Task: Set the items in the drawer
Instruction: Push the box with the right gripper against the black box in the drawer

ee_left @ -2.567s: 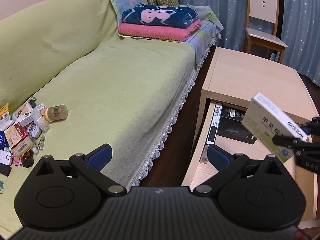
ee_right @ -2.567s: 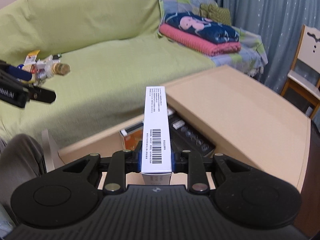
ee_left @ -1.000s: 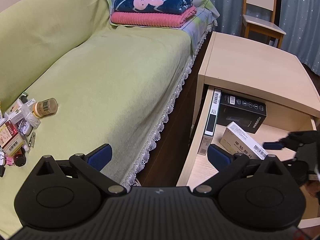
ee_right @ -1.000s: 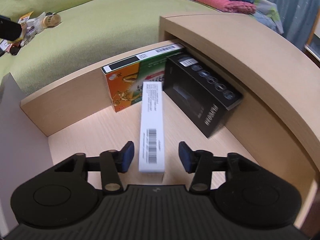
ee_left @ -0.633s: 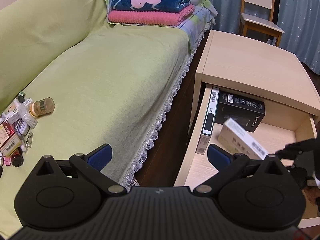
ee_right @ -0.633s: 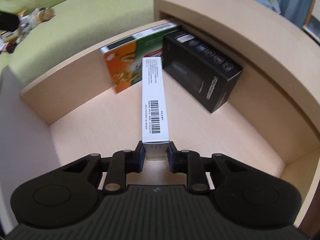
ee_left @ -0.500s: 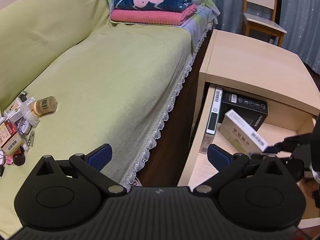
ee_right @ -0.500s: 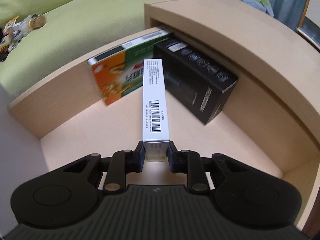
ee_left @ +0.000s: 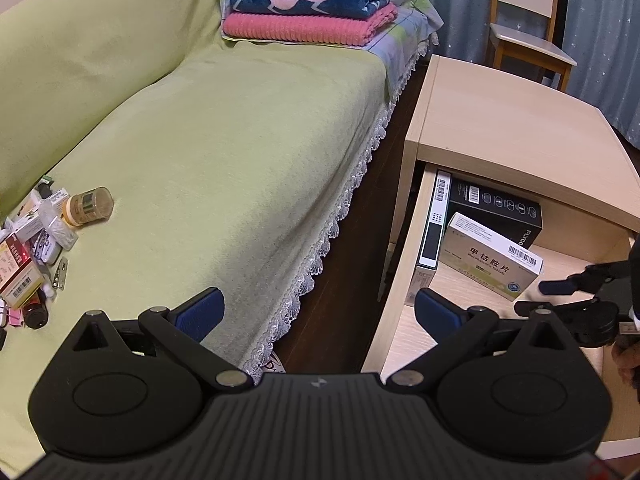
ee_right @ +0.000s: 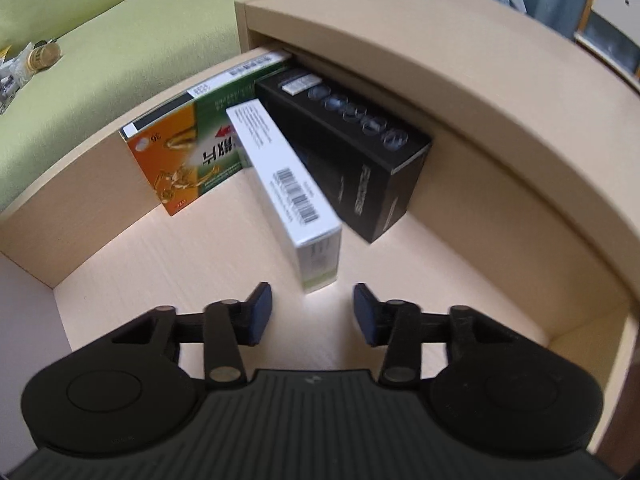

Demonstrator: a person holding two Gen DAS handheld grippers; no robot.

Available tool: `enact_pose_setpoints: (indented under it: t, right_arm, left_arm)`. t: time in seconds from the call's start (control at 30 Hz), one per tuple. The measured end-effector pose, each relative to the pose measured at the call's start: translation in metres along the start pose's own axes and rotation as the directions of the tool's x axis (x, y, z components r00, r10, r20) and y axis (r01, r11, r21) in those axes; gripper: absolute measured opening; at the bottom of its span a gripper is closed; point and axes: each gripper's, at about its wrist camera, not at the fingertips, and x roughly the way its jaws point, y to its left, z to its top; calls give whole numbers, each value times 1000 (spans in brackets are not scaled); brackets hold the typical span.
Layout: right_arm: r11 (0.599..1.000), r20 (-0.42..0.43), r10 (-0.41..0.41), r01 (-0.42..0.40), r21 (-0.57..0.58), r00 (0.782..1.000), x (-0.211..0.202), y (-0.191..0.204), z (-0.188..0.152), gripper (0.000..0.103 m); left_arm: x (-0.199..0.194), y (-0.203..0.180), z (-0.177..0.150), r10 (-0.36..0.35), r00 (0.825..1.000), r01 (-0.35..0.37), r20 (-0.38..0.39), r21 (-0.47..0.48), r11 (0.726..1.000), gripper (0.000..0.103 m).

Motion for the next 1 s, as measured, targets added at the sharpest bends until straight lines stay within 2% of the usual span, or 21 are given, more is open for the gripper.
enact_pose_setpoints:
  t: [0.17, 0.27, 0.4, 0.6, 0.63, 0.7, 0.83, 1.0]
  right_arm:
    - [998, 24, 15, -17, 67, 1000, 13, 2, 8, 31]
    - [993, 37, -29, 25, 119, 999, 21, -1, 15, 31]
    - [979, 43, -45, 36, 199, 998, 24, -12, 22, 31]
    - [974, 23, -55, 48, 222, 998, 17, -6, 16, 31]
    - [973, 19, -55, 49, 224, 998, 16, -4, 15, 28]
    - [978, 17, -24, 20, 210, 1000, 15, 2, 13, 18]
    - [979, 40, 31, -38, 199, 999, 24, 13, 19, 17]
    - [947, 94, 78, -103, 303, 992, 42, 7, 35, 16]
  left_arm:
    - [0, 2, 0, 3, 1000, -3, -2, -1, 1000, 102]
    - [1, 4, 0, 7, 1000, -7, -4, -7, 1000, 102]
    - [2, 5, -1, 8, 1000, -8, -8, -7, 1000, 102]
    - [3, 8, -1, 10, 1000, -10, -6, -15, 1000, 102]
    - [3, 9, -1, 10, 1000, -11, -7, -17, 1000, 102]
    - [4, 10, -1, 11, 1000, -11, -8, -20, 1000, 102]
    - [3, 11, -1, 11, 1000, -11, -6, -21, 1000, 102]
    - [2, 12, -3, 12, 1000, -12, -4, -24, 1000, 102]
